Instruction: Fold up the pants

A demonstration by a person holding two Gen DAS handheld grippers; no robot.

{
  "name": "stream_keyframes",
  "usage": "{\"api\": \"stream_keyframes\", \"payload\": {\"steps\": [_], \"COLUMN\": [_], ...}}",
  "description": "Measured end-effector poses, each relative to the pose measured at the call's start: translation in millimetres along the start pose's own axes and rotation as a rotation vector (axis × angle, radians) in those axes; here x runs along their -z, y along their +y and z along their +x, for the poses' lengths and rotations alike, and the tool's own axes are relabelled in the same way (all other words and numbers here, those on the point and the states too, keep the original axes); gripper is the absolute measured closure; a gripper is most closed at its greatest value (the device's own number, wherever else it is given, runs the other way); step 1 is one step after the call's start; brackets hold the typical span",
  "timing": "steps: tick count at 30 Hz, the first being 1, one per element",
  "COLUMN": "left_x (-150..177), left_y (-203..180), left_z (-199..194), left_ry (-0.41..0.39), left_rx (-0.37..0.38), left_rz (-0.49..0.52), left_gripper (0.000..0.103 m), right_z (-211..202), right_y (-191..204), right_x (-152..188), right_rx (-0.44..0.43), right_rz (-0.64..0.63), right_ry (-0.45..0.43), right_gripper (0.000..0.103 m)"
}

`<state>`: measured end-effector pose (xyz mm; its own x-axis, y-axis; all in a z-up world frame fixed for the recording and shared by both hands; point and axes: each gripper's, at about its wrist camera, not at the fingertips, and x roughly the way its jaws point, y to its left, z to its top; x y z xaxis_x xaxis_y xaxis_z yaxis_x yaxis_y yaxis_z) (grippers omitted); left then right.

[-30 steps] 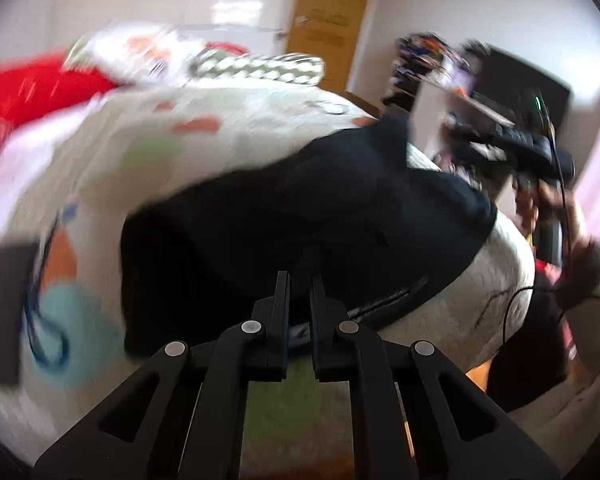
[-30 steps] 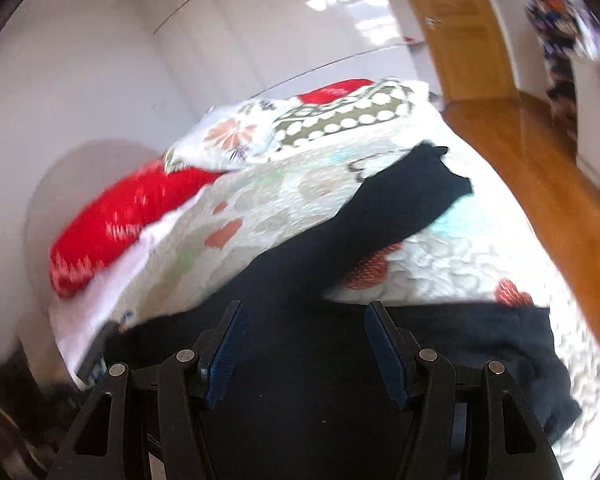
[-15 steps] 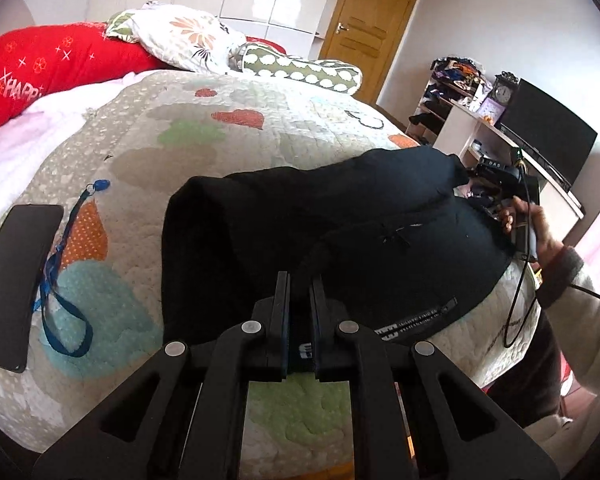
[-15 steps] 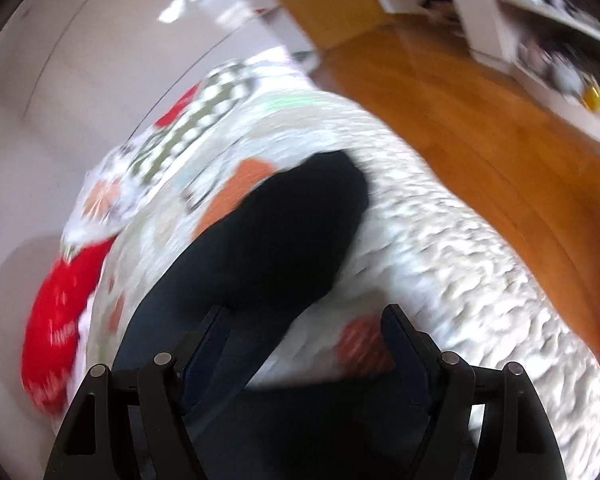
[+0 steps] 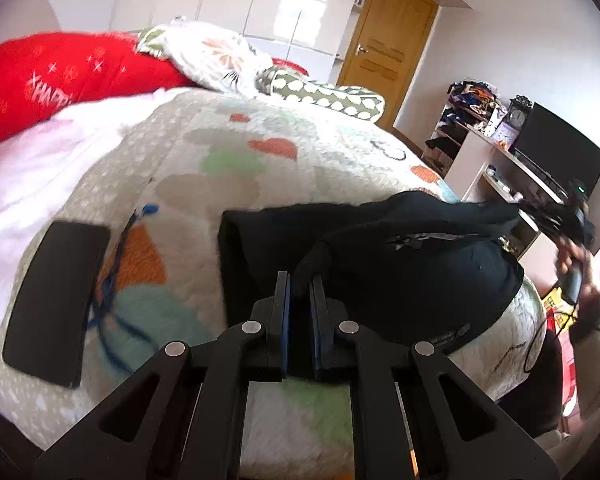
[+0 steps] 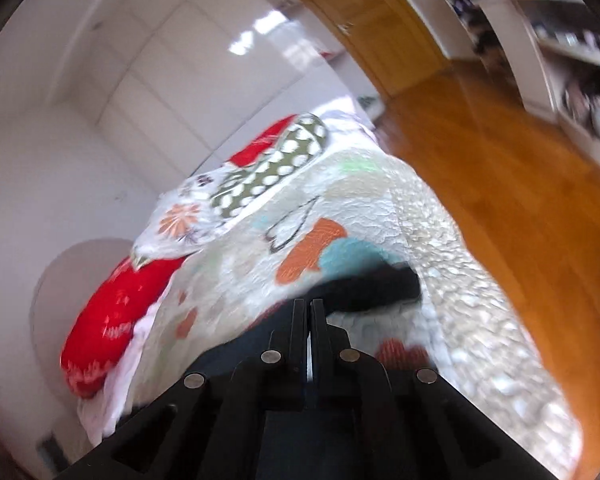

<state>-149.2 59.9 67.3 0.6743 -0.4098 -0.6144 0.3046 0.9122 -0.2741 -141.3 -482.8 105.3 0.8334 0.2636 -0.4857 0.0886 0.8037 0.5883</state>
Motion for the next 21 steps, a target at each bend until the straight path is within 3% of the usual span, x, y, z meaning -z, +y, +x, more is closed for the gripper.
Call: {"api": "stream_keyframes", "payload": {"steps": [10,16,19,21], "left_x": [25.2,30.9,37.0,39.0], "left_y": [8.5,12.3,13.5,13.9], "left_z": [-1.1,-1.8,2.1,-0.4], "left_ry": [0.034,0.038,0.047,0.062], "left_rx": [-0.022,-0.029,-0.026,-0.024], "left_rz": [-0.027,-0.048,-0.052,-0.063], "left_gripper": [0.096,0.096,0.095,0.093], "right_z": [-36.0,-50.0,-43.0,-46.1], "right_y": [-6.9,-17.1,-33.9,-39.3], "right_x": [71.4,82.3,86.0,86.7], "right_rx": [0.099,0.121,0.216,0.208], "right_rz": [-0.039,-0.036,-0.011,0.028], "right_ry": [0.103,0.119,0.137,0.121], "right_gripper": [0.102,0.102,0.102,0.102]}}
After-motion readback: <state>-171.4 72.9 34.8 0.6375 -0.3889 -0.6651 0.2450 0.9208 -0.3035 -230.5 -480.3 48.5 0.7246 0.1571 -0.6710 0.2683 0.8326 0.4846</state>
